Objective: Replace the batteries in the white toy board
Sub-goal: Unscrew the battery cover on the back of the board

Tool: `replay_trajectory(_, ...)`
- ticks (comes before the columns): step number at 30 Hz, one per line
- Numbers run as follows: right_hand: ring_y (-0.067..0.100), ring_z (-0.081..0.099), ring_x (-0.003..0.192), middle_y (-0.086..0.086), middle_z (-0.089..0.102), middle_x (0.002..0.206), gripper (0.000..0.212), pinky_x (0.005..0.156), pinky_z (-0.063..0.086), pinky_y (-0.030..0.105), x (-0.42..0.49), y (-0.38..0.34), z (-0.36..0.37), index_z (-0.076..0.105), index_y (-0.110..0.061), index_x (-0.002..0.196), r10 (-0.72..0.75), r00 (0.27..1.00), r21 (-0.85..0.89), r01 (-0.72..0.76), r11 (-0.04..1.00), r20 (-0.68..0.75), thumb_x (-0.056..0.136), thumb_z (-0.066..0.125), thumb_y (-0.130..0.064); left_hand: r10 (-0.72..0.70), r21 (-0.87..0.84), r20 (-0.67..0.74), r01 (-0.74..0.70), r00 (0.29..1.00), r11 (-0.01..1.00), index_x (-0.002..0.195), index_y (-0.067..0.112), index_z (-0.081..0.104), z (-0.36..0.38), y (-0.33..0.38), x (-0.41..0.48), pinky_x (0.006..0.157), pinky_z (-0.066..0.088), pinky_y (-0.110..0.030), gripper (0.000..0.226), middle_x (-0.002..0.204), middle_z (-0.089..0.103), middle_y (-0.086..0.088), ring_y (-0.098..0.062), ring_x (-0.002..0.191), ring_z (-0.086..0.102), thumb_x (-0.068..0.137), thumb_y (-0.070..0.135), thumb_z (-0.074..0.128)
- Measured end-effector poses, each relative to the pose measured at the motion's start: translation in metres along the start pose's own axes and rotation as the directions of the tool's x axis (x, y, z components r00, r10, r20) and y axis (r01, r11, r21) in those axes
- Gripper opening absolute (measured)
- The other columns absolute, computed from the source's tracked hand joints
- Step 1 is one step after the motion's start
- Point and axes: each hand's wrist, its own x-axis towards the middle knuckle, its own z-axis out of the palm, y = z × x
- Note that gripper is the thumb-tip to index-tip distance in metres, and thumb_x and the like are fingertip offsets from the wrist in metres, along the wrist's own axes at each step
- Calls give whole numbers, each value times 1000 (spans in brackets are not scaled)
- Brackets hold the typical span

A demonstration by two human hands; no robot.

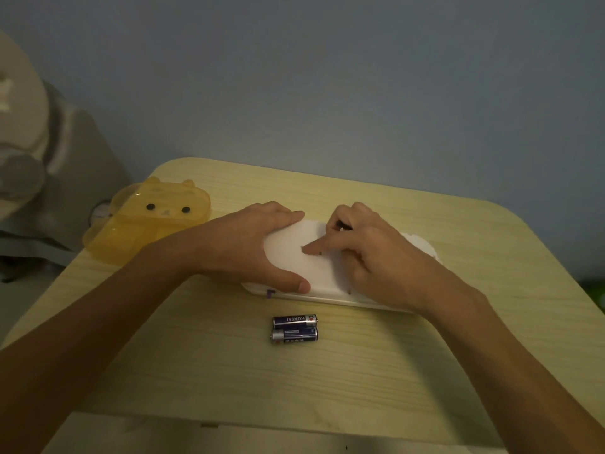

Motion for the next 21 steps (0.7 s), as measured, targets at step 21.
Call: replay_trajectory(21, 19, 48, 98, -5, 48, 109, 16, 81, 43, 35, 12, 11, 7, 54, -28, 105, -119, 992, 16, 118, 993, 31, 92, 57, -36, 64, 49, -1, -64, 998, 997, 152, 37, 37, -1, 3, 4, 103, 45, -34, 111, 137, 46, 19, -8, 124, 46, 57, 84, 71)
